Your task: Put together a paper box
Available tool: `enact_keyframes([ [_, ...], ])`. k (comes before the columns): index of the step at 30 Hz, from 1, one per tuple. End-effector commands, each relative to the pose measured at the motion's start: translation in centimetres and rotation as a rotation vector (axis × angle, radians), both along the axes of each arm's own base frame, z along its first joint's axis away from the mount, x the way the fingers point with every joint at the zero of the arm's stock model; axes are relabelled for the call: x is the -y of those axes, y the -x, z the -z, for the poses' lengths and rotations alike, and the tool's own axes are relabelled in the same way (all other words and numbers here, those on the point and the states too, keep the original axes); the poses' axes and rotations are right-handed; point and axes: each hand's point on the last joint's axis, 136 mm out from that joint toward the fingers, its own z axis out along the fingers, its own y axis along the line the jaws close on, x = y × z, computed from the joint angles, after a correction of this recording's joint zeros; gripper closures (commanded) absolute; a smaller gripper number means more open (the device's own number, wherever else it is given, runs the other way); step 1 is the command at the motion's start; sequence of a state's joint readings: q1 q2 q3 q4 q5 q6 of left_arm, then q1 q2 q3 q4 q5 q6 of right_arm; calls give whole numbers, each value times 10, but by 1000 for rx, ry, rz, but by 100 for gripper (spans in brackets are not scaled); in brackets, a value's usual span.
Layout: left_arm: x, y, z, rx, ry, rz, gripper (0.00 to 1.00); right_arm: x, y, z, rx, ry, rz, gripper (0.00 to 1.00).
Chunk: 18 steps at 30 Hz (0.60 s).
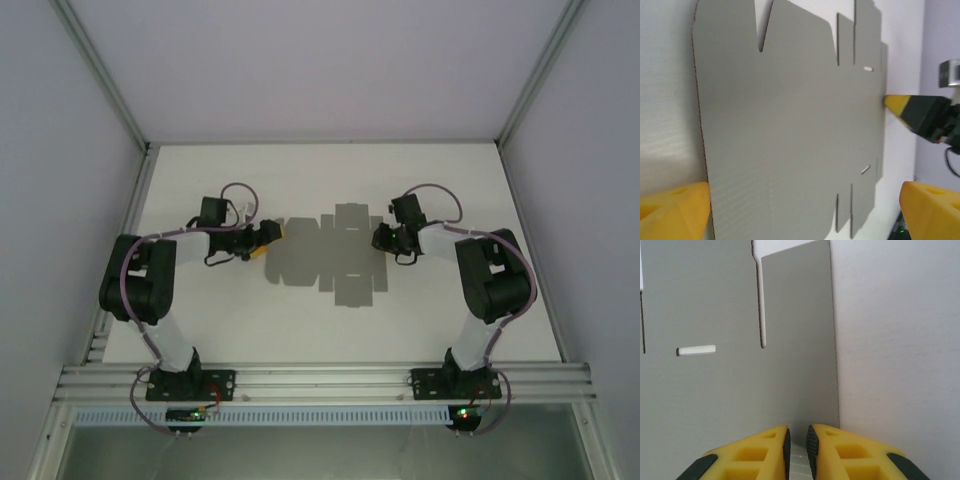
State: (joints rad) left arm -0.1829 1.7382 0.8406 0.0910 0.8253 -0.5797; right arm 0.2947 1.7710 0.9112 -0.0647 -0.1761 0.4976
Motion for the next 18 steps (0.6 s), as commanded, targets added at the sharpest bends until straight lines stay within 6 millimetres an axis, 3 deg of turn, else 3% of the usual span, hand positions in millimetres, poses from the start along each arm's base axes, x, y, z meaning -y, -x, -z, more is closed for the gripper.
enact_keyframes([
  [1,36,11,-62,84,264,147,5,17,69,67,-281,114,-20,77],
  [6,37,10,-102,169,346,134,10,16,70,68,-276,109,-20,77],
  [12,49,12,-93,137,277,149,19,13,67,68,-257,97,-25,76],
  [18,71,14,-115,191,285,203,21,10,65,71,-244,97,-33,76],
])
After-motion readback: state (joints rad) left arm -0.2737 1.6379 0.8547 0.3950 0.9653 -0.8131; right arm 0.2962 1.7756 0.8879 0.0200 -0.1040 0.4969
